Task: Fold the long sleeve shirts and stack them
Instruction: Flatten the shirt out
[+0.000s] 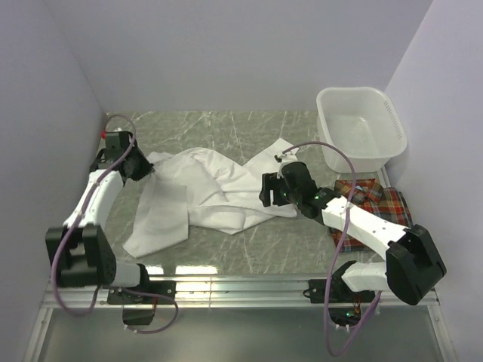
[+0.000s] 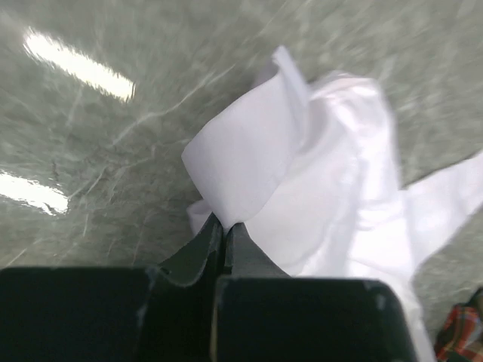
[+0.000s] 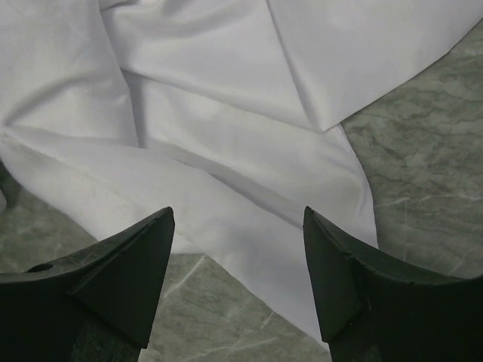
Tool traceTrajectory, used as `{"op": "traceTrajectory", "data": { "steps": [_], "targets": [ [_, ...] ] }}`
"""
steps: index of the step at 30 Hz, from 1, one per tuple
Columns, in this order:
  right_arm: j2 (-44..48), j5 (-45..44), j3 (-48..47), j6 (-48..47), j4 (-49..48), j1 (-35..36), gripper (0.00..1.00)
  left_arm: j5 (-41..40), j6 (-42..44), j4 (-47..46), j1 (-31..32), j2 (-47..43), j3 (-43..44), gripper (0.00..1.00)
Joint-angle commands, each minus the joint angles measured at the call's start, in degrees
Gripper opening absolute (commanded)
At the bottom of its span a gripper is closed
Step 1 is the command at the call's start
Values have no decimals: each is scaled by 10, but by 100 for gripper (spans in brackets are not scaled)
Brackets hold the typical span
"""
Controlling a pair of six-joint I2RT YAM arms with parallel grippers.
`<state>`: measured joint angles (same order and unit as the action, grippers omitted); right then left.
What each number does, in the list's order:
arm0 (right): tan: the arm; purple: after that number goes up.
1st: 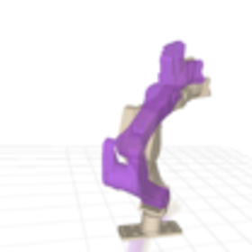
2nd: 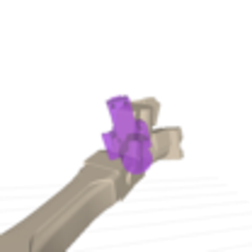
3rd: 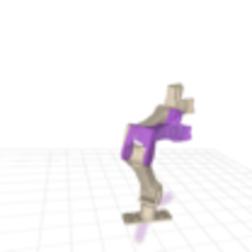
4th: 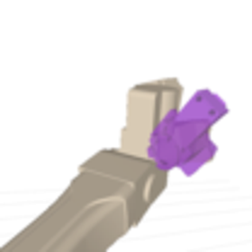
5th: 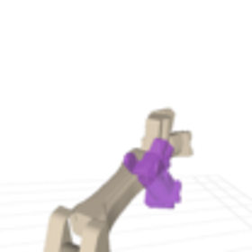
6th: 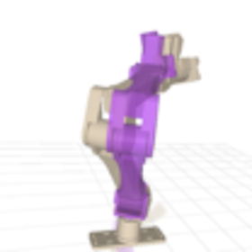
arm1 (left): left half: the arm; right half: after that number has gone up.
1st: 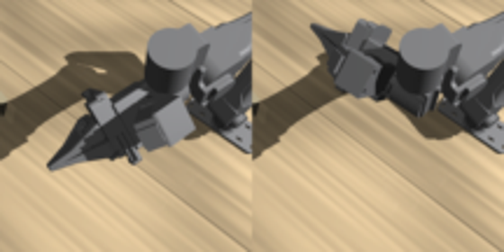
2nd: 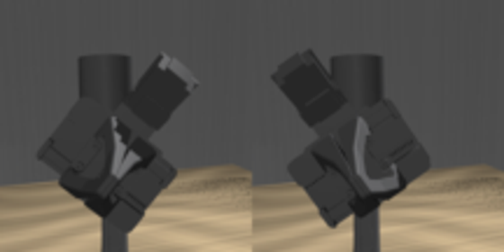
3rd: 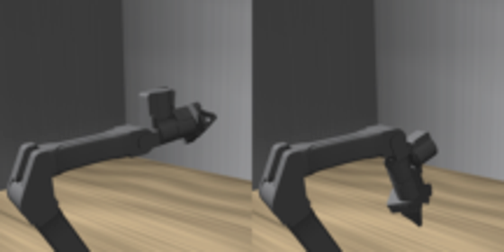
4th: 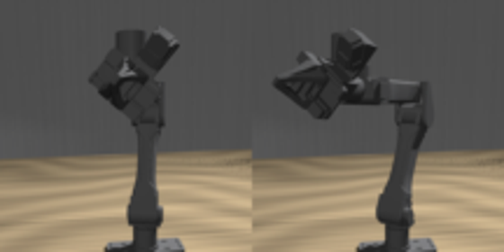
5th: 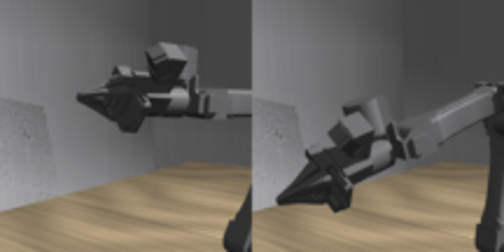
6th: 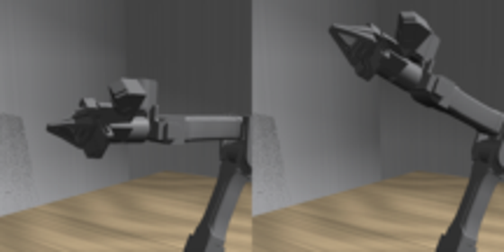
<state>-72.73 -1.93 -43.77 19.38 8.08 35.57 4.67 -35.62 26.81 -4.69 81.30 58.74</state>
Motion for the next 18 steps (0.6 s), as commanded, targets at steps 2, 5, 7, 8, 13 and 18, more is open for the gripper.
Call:
{"op": "traceTrajectory", "data": {
  "steps": [2,5,7,8,13,18],
  "targets": [
    [-22,68,-21,-42,3,7,75,-40,-9,58,-1,-116,38,1],
    [-57,95,-31,-68,12,39,75,-45,-15,70,0,-193,5,1],
    [-71,88,-38,-80,15,62,75,-46,-15,76,-1,-211,-10,1],
    [-78,83,-42,-82,14,70,75,-45,-15,81,-1,-224,-18,1],
    [-136,55,-70,-100,30,109,73,-86,-9,95,-1,-249,-56,0],
    [-167,42,-76,-109,57,122,42,-145,-2,101,-1,-277,-57,1]
  ]
}}
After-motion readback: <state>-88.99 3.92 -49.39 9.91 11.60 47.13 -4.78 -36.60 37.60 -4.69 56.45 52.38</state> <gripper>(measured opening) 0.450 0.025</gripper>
